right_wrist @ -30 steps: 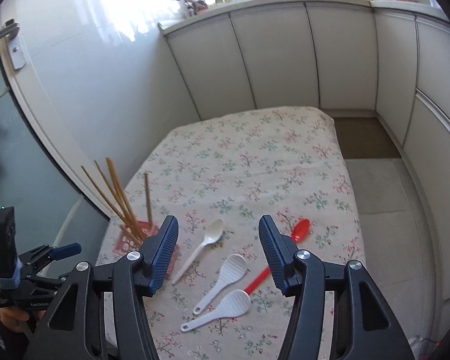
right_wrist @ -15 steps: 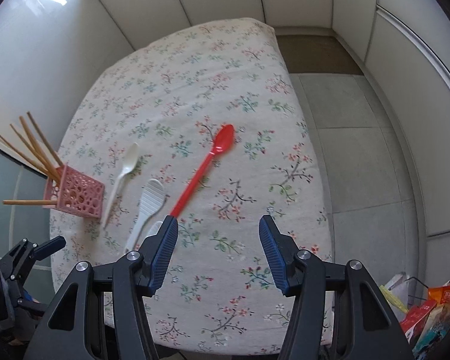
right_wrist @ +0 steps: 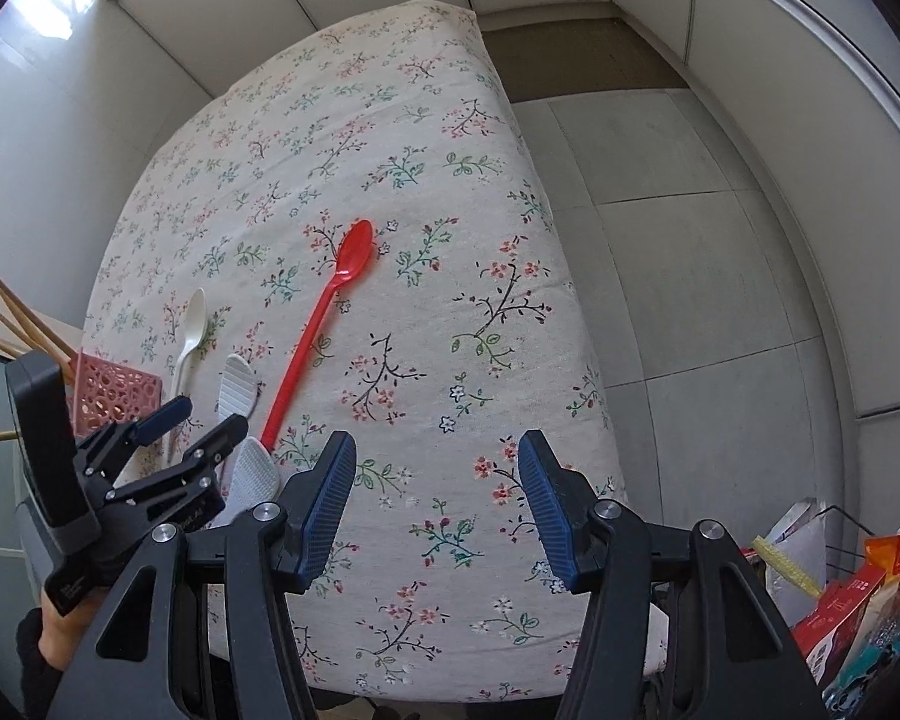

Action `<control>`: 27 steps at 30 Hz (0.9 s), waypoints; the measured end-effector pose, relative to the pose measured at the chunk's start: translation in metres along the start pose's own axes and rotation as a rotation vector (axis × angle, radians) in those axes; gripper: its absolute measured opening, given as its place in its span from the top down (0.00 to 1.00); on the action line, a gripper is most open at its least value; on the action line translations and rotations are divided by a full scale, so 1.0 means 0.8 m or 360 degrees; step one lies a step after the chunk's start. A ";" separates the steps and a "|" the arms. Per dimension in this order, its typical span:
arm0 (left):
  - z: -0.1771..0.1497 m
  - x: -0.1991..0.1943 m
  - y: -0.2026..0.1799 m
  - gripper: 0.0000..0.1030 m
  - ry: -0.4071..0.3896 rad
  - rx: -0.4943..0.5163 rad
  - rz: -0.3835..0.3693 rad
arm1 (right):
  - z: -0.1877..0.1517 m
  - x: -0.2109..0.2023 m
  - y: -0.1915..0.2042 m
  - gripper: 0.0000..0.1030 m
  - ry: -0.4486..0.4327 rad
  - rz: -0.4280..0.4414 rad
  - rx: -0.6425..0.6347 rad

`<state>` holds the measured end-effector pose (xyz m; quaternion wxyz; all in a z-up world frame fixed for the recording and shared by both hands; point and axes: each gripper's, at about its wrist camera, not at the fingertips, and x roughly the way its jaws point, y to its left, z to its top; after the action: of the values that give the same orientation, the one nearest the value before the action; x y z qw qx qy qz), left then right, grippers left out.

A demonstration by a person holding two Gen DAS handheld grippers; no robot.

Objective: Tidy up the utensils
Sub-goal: 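Close left tool on a white rice paddle and lift it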

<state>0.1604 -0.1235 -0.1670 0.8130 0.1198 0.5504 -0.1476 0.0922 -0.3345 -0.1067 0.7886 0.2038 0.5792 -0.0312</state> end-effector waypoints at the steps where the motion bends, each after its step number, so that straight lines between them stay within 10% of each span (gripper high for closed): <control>1: 0.003 0.004 0.001 0.41 0.0002 -0.0008 0.0010 | 0.000 0.001 0.000 0.43 0.0006 0.0004 0.0001; 27: 0.002 -0.006 -0.003 0.55 -0.0032 0.0002 0.0035 | -0.005 0.039 0.010 0.43 0.0193 0.0150 0.0038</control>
<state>0.1593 -0.1259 -0.1615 0.8200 0.1248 0.5407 -0.1403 0.1008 -0.3202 -0.1342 0.7501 0.2418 0.6154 0.0115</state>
